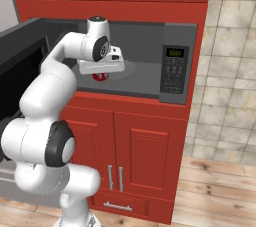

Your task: Pick the mug from the counter and place it inside the microwave. Then close the microwave.

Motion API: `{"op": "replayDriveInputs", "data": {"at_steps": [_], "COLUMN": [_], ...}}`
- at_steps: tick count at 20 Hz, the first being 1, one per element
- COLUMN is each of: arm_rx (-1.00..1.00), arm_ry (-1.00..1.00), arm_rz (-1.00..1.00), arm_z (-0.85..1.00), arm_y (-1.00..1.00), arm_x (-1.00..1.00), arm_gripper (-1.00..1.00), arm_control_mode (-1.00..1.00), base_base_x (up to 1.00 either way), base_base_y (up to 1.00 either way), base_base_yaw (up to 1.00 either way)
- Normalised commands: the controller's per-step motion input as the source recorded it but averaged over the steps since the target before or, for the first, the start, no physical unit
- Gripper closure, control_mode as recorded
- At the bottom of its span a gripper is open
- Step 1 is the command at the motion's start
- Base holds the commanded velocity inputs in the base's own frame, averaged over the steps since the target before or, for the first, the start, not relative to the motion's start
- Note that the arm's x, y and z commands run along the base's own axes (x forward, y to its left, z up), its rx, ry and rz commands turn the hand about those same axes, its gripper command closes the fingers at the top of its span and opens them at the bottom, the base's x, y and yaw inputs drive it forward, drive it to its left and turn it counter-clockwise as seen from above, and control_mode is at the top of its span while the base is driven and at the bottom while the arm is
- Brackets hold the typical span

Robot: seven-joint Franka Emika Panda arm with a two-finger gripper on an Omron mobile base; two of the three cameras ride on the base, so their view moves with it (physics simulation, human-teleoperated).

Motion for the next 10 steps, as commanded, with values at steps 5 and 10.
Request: {"op": "replayDriveInputs", "data": {"at_steps": [5,10], "arm_rx": [0.0,0.0], "arm_ry": [0.0,0.0], "arm_rz": [-0.01,-0.01], "arm_z": [-0.24,-0.18], "arm_y": [0.1,0.01], "arm_x": [0.25,0.2], "arm_gripper": [1.0,1.0], "arm_control_mode": [-1.0,-1.0], "base_base_x": [0.0,0.0], "base_base_y": [0.0,0.0], "base_base_yaw": [0.0,0.0]}}
